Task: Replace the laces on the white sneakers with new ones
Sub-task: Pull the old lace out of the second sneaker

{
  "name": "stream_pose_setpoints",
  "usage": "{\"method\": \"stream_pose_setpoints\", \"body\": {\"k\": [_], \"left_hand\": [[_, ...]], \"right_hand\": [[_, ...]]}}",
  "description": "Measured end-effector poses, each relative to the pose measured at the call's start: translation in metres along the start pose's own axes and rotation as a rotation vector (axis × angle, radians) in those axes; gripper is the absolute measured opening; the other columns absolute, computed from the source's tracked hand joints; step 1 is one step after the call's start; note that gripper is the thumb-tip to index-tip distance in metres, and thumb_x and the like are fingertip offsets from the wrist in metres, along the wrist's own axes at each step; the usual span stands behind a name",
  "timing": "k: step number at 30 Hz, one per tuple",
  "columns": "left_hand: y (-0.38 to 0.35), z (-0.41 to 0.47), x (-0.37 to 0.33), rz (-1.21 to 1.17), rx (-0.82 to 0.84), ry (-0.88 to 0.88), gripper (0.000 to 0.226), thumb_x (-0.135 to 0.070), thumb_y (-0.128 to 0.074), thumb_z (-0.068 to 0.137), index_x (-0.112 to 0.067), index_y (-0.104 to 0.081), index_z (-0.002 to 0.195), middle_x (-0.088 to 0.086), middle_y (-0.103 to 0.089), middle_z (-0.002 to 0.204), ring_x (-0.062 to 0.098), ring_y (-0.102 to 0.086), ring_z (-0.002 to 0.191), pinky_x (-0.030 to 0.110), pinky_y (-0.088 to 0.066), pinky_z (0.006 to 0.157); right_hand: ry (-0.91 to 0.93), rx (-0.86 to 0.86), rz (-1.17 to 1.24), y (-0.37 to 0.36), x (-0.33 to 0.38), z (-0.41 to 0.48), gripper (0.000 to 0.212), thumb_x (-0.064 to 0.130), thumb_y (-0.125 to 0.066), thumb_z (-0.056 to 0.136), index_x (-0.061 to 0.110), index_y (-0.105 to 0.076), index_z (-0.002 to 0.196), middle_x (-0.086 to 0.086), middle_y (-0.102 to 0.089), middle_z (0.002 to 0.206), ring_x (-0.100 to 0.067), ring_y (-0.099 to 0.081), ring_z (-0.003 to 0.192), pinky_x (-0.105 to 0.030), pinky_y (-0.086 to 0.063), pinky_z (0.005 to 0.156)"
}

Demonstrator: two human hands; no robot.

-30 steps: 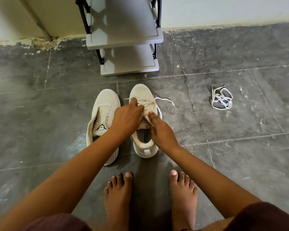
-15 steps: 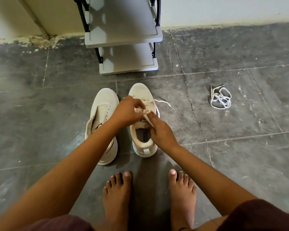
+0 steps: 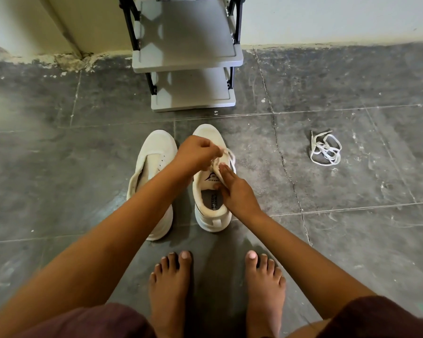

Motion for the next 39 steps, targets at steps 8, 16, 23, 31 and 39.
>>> {"method": "stream_pose_setpoints", "body": {"k": [8, 16, 23, 31, 39], "left_hand": [[-0.004, -0.002, 0.014, 0.834, 0.007, -0.246, 0.025, -0.026, -0.062, 0.085, -0.019, -0.066, 0.109, 0.005, -0.057, 0.114, 0.021, -0.057, 0.095, 0.033, -0.048, 0.081], [0.004, -0.005, 0.0, 0.492, -0.038, -0.217, 0.011, -0.016, -0.061, 0.089, -0.008, -0.068, 0.089, 0.007, -0.063, 0.092, 0.017, -0.057, 0.08, 0.028, -0.047, 0.073], [0.017, -0.004, 0.002, 0.356, -0.065, -0.189, 0.019, -0.023, -0.066, 0.087, -0.011, -0.069, 0.102, 0.001, -0.063, 0.099, 0.014, -0.06, 0.083, 0.026, -0.048, 0.078], [-0.01, -0.009, 0.01, 1.033, -0.102, -0.335, 0.024, -0.021, -0.051, 0.095, -0.006, -0.068, 0.1, 0.009, -0.054, 0.107, 0.027, -0.058, 0.086, 0.035, -0.046, 0.069], [0.03, -0.007, -0.028, -0.198, 0.008, -0.27, 0.01, -0.012, -0.072, 0.079, -0.01, -0.065, 0.072, 0.01, -0.067, 0.082, 0.007, -0.06, 0.07, 0.017, -0.05, 0.064]], "right_hand": [[0.063, -0.109, 0.064, 0.006, 0.01, -0.005, 0.05, 0.01, -0.046, 0.096, 0.018, -0.037, 0.144, -0.008, -0.049, 0.14, -0.026, -0.055, 0.113, -0.027, -0.043, 0.088], [0.016, -0.047, -0.008, 0.001, 0.004, -0.002, 0.054, 0.011, -0.043, 0.096, 0.017, -0.027, 0.147, -0.007, -0.035, 0.151, -0.028, -0.051, 0.119, -0.031, -0.043, 0.088], [0.004, -0.039, -0.005, -0.002, 0.004, 0.0, 0.055, 0.01, -0.042, 0.096, 0.019, -0.026, 0.148, -0.006, -0.036, 0.15, -0.028, -0.053, 0.116, -0.03, -0.044, 0.085], [0.013, -0.064, -0.013, -0.002, 0.005, -0.002, 0.052, 0.011, -0.041, 0.097, 0.016, -0.029, 0.147, -0.003, -0.029, 0.154, -0.024, -0.048, 0.125, -0.027, -0.04, 0.092], [0.024, -0.041, -0.087, -0.002, 0.007, -0.001, 0.051, 0.019, -0.038, 0.1, 0.018, -0.025, 0.148, -0.002, -0.026, 0.155, -0.026, -0.048, 0.124, -0.036, -0.045, 0.089]]}}
Point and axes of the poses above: each hand's wrist, its own z-axis towards the middle knuckle, its own y-axis out of the back of the hand, x = y × z, the point moved 8 cm from there along z, towards the middle knuckle
